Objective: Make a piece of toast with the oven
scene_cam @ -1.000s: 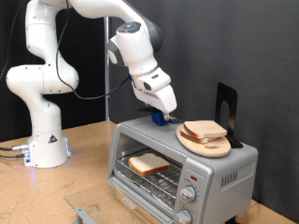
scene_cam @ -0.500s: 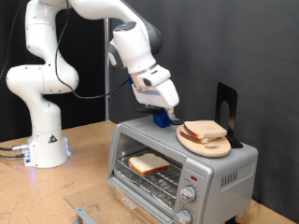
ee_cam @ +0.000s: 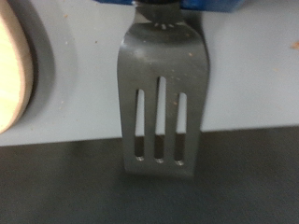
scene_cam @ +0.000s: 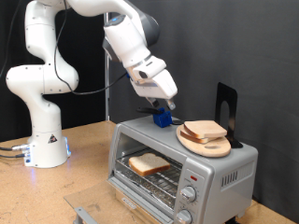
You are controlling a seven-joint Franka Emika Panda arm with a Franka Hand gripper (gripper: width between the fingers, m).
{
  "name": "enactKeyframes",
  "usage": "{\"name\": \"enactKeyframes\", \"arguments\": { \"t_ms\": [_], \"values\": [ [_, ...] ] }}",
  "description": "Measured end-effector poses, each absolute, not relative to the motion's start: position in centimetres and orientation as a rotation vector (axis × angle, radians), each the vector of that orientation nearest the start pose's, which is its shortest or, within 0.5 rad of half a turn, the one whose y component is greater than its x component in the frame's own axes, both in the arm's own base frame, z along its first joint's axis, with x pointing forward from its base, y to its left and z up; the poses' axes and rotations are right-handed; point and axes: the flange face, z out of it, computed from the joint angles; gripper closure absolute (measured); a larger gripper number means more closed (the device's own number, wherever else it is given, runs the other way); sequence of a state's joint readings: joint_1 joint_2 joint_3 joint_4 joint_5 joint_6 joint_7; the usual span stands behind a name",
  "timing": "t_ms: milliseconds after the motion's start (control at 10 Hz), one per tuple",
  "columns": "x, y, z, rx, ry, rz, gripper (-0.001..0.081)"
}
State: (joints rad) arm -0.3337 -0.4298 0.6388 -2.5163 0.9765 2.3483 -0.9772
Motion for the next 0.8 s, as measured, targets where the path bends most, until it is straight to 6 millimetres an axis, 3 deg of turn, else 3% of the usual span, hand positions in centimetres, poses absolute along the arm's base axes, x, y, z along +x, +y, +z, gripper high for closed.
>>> {"name": "enactKeyframes", "arguments": {
  "t_ms": [100,300,800],
  "values": [
    [41.6,14.0,43.3,-2.531,-0.819,-0.523,-0.0002],
    [41.5,14.0,42.8,-2.538,-0.841,-0.531,-0.0002],
    [40.2,5.3,43.0,-2.398,-0.813,-0.584,-0.0002]
  ]
}}
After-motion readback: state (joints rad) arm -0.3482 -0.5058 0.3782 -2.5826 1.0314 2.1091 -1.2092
